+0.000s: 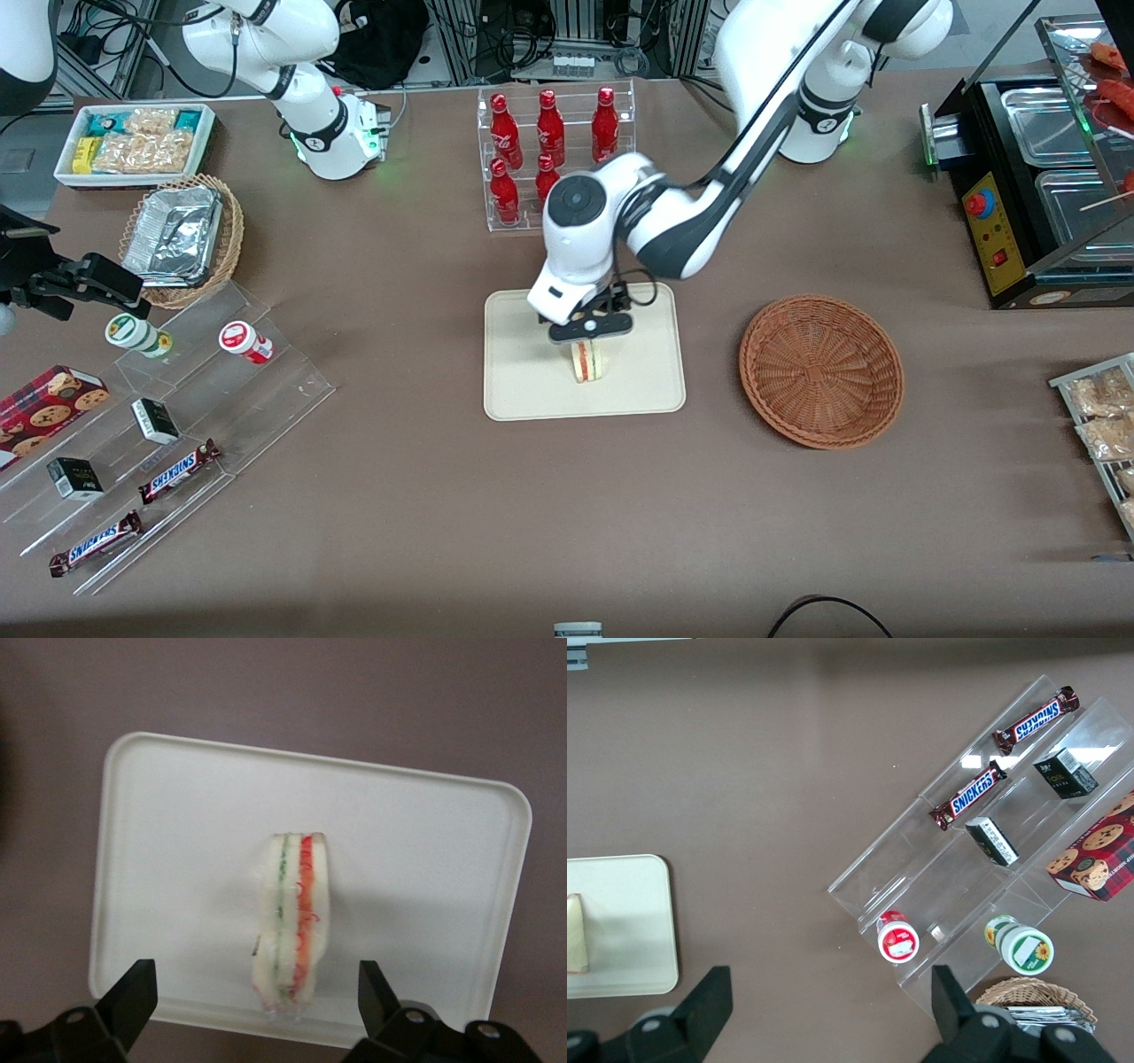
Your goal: Place sandwich from basket to tray
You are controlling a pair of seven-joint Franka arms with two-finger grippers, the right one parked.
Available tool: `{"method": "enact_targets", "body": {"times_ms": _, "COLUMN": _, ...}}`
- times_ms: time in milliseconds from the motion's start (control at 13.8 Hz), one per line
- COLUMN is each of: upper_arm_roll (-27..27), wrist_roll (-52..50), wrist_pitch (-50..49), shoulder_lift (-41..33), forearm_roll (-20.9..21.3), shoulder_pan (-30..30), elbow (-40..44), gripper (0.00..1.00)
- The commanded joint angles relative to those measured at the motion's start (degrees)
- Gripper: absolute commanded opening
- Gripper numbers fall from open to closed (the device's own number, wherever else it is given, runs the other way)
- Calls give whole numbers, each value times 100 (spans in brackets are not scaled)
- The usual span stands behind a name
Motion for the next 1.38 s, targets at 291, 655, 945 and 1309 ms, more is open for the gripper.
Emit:
{"method": "enact_targets", "body": {"times_ms": 291, "upper_arm_roll": 15, "wrist_roll": 15, "wrist_pitch": -1841, "shoulder_lift": -1930, "forearm_roll": -26, "shoulder_pan": 1313, "elbow": -288, "gripper": 100}}
{"method": "enact_targets", "body": {"times_ms": 655, "upper_arm_roll": 15, "wrist_roll": 2228, "wrist_pitch": -2913, "shoulder_lift": -2617, "forearm_roll": -701, "shoulder_pan": 2561, "elbow": -226, "gripper": 100}}
{"method": "enact_targets", "body": {"times_ms": 945, "upper_arm_roll": 32, "wrist_roll": 3334, "wrist_pitch": -3511, "shoulder_lift": -2986, "forearm_roll": -1062, "shoulder_pan": 3378, "elbow": -226, "gripper": 100}}
{"method": "enact_targets", "body": {"times_ms": 1309, "upper_arm_roll": 443, "wrist_roll": 4880, "wrist_pitch": -3951, "shoulder_lift": -3373, "forearm_roll": -1019, "shoulder_pan": 3636, "elbow": -331, "gripper": 100}}
